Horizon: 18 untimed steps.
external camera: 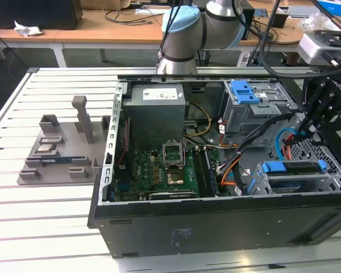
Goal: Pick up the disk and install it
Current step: 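Insert the first disk wire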
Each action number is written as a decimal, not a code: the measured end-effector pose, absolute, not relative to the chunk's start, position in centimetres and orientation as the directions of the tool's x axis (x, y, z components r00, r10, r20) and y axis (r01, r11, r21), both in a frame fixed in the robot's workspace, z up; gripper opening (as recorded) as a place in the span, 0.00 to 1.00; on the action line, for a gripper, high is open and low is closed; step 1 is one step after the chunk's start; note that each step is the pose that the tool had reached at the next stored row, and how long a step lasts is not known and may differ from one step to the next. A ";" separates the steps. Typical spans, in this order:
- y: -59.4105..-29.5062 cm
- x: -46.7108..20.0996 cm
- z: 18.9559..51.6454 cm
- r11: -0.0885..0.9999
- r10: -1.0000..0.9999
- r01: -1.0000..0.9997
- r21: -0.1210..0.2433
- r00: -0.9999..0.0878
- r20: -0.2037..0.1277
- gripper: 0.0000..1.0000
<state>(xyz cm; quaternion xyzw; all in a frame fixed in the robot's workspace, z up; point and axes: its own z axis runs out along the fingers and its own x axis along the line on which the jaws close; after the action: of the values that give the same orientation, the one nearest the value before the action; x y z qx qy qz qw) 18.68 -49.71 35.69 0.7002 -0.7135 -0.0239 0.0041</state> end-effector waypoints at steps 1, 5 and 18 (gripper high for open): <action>-50.0 18.7 35.7 0.018 -0.999 -0.999 0.040 -0.019 -0.027 0.17; -51.4 18.7 35.7 0.018 -1.000 -0.999 0.040 -0.019 -0.024 0.17; -54.1 18.3 34.8 0.003 -1.000 -0.999 0.040 -0.004 -0.024 0.17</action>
<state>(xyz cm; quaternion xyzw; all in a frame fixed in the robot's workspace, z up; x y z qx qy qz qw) 18.35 -54.06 34.84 0.7058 -0.7080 -0.0224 0.0056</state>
